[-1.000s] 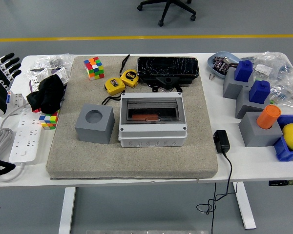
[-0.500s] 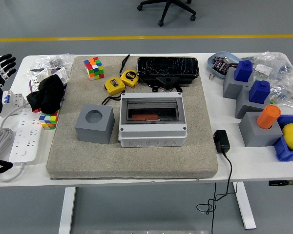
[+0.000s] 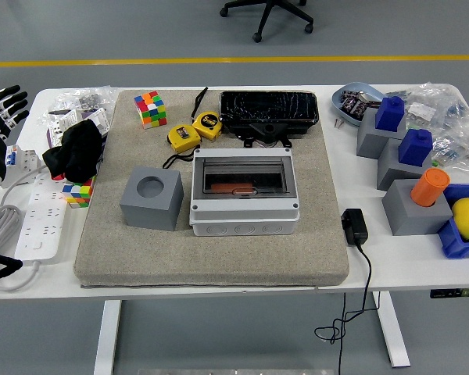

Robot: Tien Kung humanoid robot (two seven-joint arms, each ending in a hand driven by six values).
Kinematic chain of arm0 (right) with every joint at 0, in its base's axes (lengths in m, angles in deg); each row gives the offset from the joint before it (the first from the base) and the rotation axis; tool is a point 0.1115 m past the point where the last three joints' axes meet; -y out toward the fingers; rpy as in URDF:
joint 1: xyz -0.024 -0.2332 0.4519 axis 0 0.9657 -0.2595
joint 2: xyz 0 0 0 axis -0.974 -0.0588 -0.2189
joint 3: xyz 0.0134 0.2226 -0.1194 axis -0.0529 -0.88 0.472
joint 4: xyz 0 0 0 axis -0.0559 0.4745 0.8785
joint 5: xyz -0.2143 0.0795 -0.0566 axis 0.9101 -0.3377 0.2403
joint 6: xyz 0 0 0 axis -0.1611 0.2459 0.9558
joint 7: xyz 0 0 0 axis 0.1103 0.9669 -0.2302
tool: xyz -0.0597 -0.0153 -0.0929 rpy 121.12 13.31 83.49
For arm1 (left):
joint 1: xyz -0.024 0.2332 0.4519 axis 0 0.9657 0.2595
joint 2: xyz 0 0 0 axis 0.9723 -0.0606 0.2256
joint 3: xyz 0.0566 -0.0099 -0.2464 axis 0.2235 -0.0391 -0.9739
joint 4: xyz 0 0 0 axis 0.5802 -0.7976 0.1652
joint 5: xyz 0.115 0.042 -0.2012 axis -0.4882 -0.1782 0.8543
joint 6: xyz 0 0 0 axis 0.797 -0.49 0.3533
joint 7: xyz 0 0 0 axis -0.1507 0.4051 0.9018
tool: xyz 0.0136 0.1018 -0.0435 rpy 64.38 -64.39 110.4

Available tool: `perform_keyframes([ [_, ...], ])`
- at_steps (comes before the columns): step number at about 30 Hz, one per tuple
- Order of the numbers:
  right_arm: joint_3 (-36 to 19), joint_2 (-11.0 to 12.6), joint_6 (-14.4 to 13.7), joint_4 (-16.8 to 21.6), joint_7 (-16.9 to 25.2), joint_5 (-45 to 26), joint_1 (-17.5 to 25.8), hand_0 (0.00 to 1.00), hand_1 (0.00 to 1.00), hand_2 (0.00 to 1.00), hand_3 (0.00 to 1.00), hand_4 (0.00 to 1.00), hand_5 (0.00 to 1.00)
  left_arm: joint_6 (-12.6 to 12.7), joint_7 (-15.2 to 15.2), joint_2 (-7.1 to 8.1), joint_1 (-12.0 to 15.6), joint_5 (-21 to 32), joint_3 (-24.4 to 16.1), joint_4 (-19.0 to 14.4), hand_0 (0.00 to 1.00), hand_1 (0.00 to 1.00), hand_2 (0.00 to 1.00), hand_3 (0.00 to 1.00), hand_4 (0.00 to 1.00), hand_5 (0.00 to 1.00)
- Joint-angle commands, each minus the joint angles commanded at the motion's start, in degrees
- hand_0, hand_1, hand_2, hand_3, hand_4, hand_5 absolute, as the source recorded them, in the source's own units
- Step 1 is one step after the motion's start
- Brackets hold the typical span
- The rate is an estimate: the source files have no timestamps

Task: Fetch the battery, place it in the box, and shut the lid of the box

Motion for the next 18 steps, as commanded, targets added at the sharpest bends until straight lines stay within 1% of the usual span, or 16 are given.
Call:
perform_keyframes([
  [2,-0.2,0.0,-0.4,0.0,0.0,0.5,0.0,0.859,0.819,0.756,0.736,0.998,0.973,0.0,0.0,0.01,0.0,0.0,0.1,0.1,0.775,0.800,0.752,0.724,0.998,0.988],
  [3,-0.2,0.0,-0.5,0.0,-0.1,0.7,0.0,0.770,0.723,0.668,0.611,0.998,0.873,0.0,0.0,-0.02,0.0,0.0,0.1,0.0,0.775,0.799,0.753,0.723,0.998,0.983],
  [8,0.3,0.0,-0.9,0.0,-0.5,0.6,0.2,0.770,0.723,0.668,0.611,0.998,0.873,0.1,0.1,-0.11,0.0,-0.1,0.1,-0.1,0.775,0.799,0.753,0.723,0.998,0.983],
  [9,0.9,0.1,-1.0,0.0,-0.8,0.1,0.2,0.657,0.609,0.593,0.589,0.998,0.835,0.1,0.1,-0.10,0.0,-0.2,0.2,-0.1,0.773,0.799,0.753,0.722,0.998,0.976],
  [11,2.7,0.2,-0.6,0.0,-1.5,-1.4,0.4,0.657,0.609,0.593,0.589,0.998,0.835,0.1,0.2,-0.08,-0.1,-0.3,0.3,-0.2,0.773,0.799,0.753,0.722,0.998,0.976],
  [14,3.6,0.3,0.5,0.0,-1.8,-2.5,0.7,0.657,0.609,0.593,0.589,0.998,0.835,0.1,0.2,-0.10,-0.1,-0.3,0.4,-0.3,0.773,0.799,0.753,0.722,0.998,0.976],
  [15,3.8,0.3,0.6,0.0,-1.8,-2.7,0.7,0.694,0.650,0.653,0.677,0.998,0.855,0.2,0.2,-0.10,-0.1,-0.3,0.4,-0.3,0.771,0.798,0.752,0.719,0.998,0.974],
  [18,5.0,0.4,1.1,0.0,-2.0,-3.7,0.9,0.694,0.650,0.653,0.677,0.998,0.855,0.2,0.3,0.02,-0.1,-0.3,0.9,-0.3,0.771,0.798,0.752,0.719,0.998,0.974],
])
